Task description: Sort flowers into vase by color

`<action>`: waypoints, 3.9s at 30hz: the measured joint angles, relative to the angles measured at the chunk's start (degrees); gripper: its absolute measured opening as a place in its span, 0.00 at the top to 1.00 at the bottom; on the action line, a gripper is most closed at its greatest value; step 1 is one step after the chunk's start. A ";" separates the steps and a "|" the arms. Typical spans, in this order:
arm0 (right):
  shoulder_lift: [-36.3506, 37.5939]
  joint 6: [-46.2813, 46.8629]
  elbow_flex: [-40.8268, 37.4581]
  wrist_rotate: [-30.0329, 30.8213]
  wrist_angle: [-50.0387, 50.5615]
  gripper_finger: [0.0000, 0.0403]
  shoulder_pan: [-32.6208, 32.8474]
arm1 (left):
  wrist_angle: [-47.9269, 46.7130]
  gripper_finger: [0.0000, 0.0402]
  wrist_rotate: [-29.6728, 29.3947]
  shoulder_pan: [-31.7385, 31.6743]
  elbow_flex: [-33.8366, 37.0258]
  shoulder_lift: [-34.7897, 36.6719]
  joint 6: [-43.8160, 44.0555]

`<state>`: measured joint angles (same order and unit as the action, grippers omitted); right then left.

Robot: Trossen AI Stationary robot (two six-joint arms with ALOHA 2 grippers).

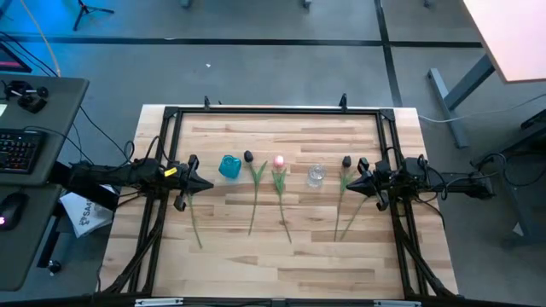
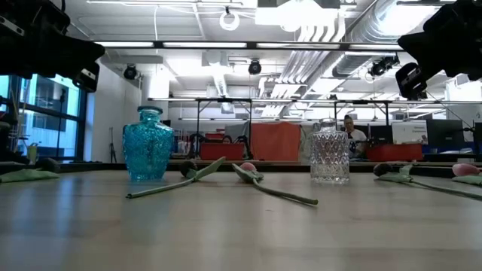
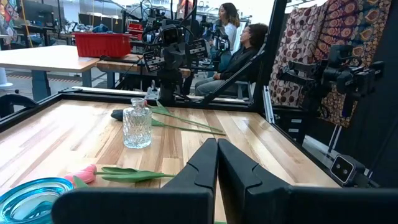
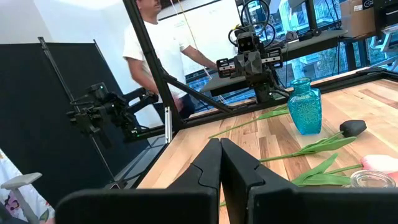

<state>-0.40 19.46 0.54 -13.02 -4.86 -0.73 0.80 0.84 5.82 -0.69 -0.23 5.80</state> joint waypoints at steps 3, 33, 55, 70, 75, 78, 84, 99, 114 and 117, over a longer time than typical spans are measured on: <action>0.00 0.00 -0.02 0.00 0.00 1.00 -0.02 | 0.00 1.00 -0.01 0.00 -0.01 -0.02 0.00; 0.00 0.00 -0.01 0.00 0.00 1.00 0.00 | 0.00 1.00 -0.02 0.00 -0.02 -0.02 0.00; 0.00 0.00 -0.02 0.00 0.00 1.00 0.00 | 0.00 1.00 0.00 0.00 -0.02 -0.02 0.00; 0.00 0.00 0.00 0.00 0.00 1.00 -0.02 | 0.00 1.00 0.00 0.00 -0.02 -0.02 0.01; 0.02 0.00 -0.02 0.00 0.00 1.00 0.00 | 0.00 1.00 -0.01 0.00 -0.01 -0.02 0.00; 0.00 -0.63 -0.01 0.21 -0.02 1.00 0.00 | 0.00 1.00 -0.01 0.01 -0.02 -0.01 0.01; -0.39 5.53 0.00 22.89 -17.04 1.00 0.00 | 0.00 1.00 0.00 0.00 -0.02 0.00 0.00; -22.05 23.64 12.67 34.63 -34.58 1.00 -0.02 | -0.01 1.00 0.00 0.00 -0.01 -0.02 0.01; -43.63 13.89 47.48 29.20 24.92 0.99 0.39 | 0.00 1.00 -0.02 0.00 -0.02 0.00 0.00; -48.81 23.70 50.24 27.48 41.14 0.92 3.06 | 0.00 1.00 0.00 0.00 -0.01 -0.02 0.01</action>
<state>-49.22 43.16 50.78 14.47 36.28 2.33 0.80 0.84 5.82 -0.70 -0.25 5.81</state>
